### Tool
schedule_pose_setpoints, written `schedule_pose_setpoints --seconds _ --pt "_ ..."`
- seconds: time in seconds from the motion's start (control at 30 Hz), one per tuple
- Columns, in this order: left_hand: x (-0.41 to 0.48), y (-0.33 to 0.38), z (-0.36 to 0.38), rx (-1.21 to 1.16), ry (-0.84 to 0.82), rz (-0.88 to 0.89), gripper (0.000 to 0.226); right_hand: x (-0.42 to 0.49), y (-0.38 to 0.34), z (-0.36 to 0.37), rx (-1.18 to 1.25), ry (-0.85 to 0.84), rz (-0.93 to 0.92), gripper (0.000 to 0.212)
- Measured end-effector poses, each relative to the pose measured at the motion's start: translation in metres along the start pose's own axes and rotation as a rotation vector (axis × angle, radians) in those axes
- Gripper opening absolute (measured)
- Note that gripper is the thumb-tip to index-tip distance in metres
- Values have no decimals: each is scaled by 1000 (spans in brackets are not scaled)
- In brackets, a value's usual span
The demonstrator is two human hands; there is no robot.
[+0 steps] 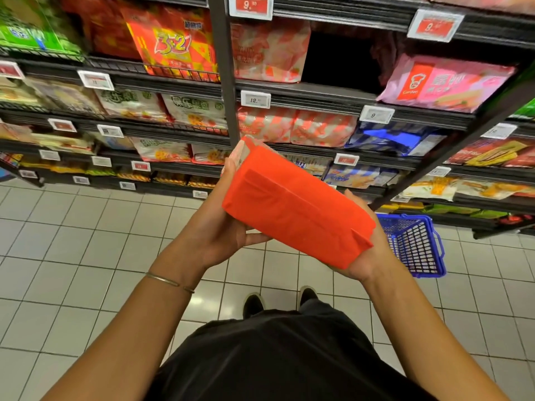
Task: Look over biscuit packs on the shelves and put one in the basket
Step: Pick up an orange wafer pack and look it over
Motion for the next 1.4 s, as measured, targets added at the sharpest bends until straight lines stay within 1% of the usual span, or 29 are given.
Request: schedule_pose_setpoints --seconds 0.03,0.13,0.23,0.3,0.37,0.4,0.43,0.47,0.5,0.53,0.6,0.73,0.87,0.93,1.03,1.13,1.2,1.27,1.37,1.4 --pt "-1 0 1 16 -7 11 73 0 1 0 9 -8 -11 46" --pt "-3 2 -1 -33 -19 46 53 1 1 1 20 -64 -107 43" --pt "-5 7 -12 -77 -38 42 50 2 0 0 29 -123 -230 35" --pt "-8 14 -20 -25 -24 32 48 1 -5 -3 35 -142 -319 32" --pt "-12 22 -26 43 -18 30 53 -2 -13 -4 -9 -181 -360 32" --pt "-14 24 -27 70 -40 17 60 -4 -17 -3 -55 -201 -373 35" --pt "-15 26 -25 83 -55 4 67 -5 -21 -2 -114 -209 -395 43" --pt "-16 27 -23 97 -60 12 68 -5 -23 -1 -176 -204 -424 54" --pt "-16 28 -21 119 -49 39 61 -5 -25 1 -234 -195 -452 65" --pt "-16 28 -19 143 -36 68 53 -5 -26 5 -276 -192 -477 71" --pt "-17 27 -16 146 -14 107 46 -6 -26 10 -315 -199 -514 73" --pt "-18 26 -16 141 2 181 52 -4 -27 10 -333 -168 -532 73" --pt "-18 25 -9 196 12 235 50 -1 -25 8 -305 -121 -531 69" --pt "-17 26 -8 256 30 277 53 0 -24 7 -240 -101 -503 68" --pt "-13 27 -7 382 55 348 61 2 -25 6 -172 -21 -491 73" --pt "-10 25 -5 453 35 365 53 1 -27 5 -158 26 -493 77" --pt "-9 24 -4 458 33 354 51 -1 -28 4 -164 39 -497 75" --pt "-9 24 -4 435 37 349 55 -3 -31 4 -163 51 -510 73" --pt "-11 26 -5 361 37 329 59 -7 -38 4 -159 39 -538 79" --pt "-12 27 -6 328 30 311 56 -9 -40 6 -171 34 -548 80"
Point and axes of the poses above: each hand's wrist, its own x-axis towards the middle knuckle, its own z-axis out of the palm, y = z × x, the point moved 3 cm from there along x, towards the middle knuckle, and after that the axes turned 15 degrees about -x, right-handed, at the moved point
